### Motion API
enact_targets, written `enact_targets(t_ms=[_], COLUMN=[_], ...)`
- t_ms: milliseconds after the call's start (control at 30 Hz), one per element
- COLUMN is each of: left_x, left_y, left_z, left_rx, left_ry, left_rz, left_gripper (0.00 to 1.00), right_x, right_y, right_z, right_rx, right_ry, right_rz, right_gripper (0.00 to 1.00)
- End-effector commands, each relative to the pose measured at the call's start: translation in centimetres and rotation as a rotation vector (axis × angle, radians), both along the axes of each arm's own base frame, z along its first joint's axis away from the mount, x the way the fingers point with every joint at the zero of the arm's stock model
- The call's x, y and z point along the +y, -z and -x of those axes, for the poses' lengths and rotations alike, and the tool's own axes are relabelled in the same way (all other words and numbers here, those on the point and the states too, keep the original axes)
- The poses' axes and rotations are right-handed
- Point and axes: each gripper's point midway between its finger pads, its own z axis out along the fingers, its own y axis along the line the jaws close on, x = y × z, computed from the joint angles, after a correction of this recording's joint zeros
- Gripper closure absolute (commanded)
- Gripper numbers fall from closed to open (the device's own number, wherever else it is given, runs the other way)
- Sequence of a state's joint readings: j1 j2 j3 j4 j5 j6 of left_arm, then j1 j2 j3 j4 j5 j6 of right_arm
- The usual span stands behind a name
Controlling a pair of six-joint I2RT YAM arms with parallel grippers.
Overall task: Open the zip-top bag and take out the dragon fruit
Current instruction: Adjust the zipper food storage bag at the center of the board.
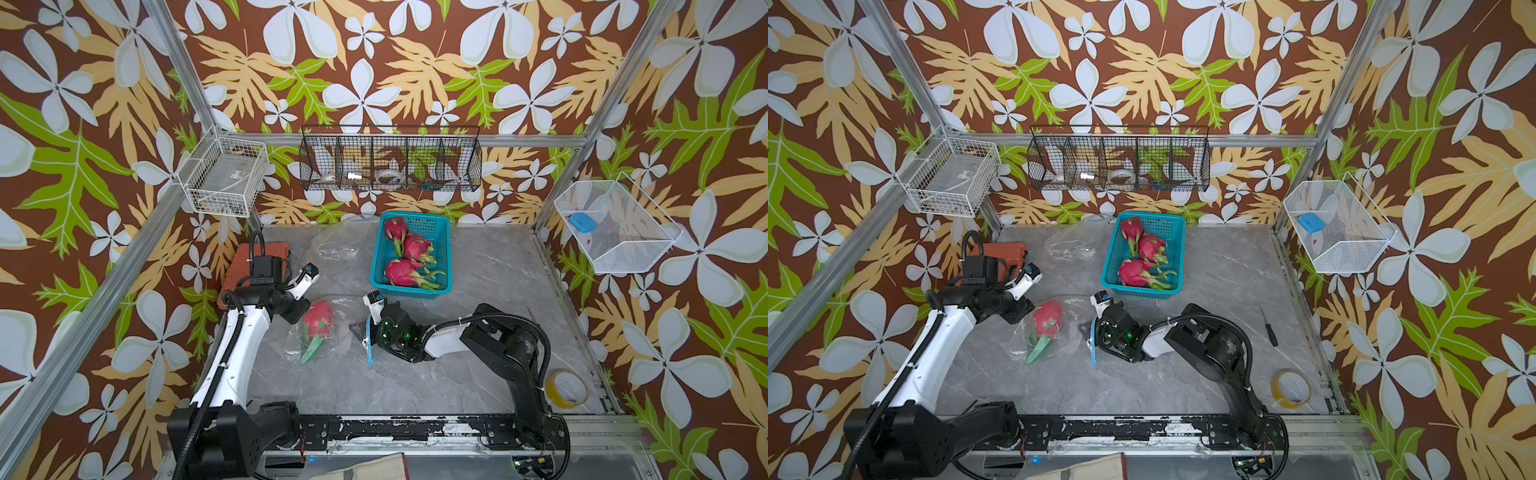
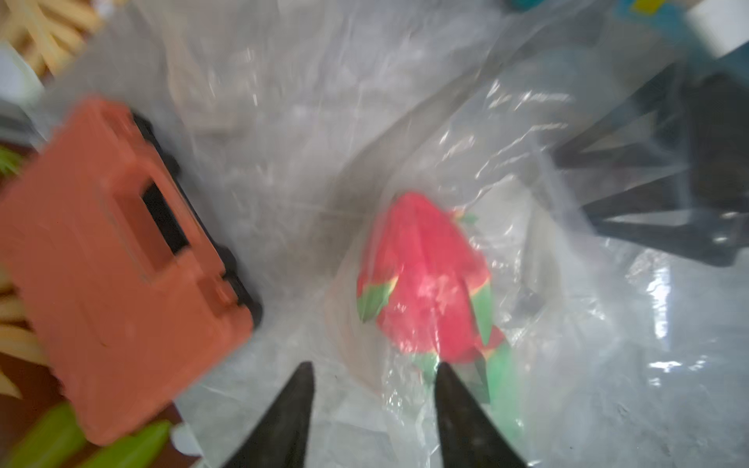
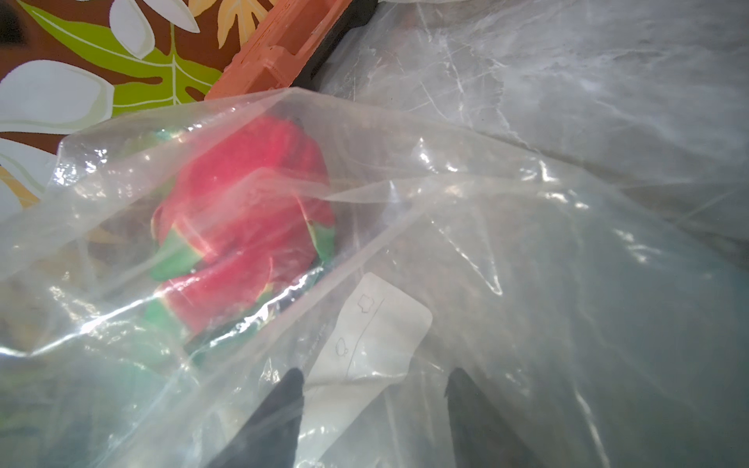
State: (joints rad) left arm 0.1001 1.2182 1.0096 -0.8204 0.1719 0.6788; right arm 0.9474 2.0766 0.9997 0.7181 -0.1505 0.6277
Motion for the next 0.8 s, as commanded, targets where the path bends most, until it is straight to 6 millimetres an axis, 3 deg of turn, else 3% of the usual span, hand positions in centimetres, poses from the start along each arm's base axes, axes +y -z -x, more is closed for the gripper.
enact_targets(t_ms=[0, 133, 267, 367, 533, 767], left_x=[0.2, 0.3, -0.9, -0.8, -2.4, -9.5], left_y=[2.6, 3.5, 3.5, 3.3, 1.2, -6.9], left_z=[1.3, -0.2, -1.0, -1.1, -1.3, -2.4], left_rx=[0.097, 0.085, 0.117, 0.09, 0.005, -0.2], left_ry=[-0.099, -0.13, -0.108, -0.064, 0.042, 0.26], left_rz=[0.089, 0.13, 0.21, 0.182, 0.143, 0.086], left_gripper=[0.2, 0.28, 0.75, 1.0, 1.0, 1.0], right_x=[0.4, 0.4, 0.2, 0.1, 0.1, 0.3], right_y=[-0.7, -0.8, -0.8, -0.6, -0.7, -1.1], right_z=[-0.1, 0.1, 0.3, 0.3, 0.3, 0.1], right_rx=[-0.024, -0.03, -0.028, -0.026, -0.025, -0.031], right_ry=[-0.01, -0.017, -0.015, -0.009, -0.005, 0.0], right_rz=[-0.017, -0.012, -0.015, -0.014, -0.023, -0.042], right_gripper=[0.42, 0.43, 0.44, 0.45, 0.44, 0.42])
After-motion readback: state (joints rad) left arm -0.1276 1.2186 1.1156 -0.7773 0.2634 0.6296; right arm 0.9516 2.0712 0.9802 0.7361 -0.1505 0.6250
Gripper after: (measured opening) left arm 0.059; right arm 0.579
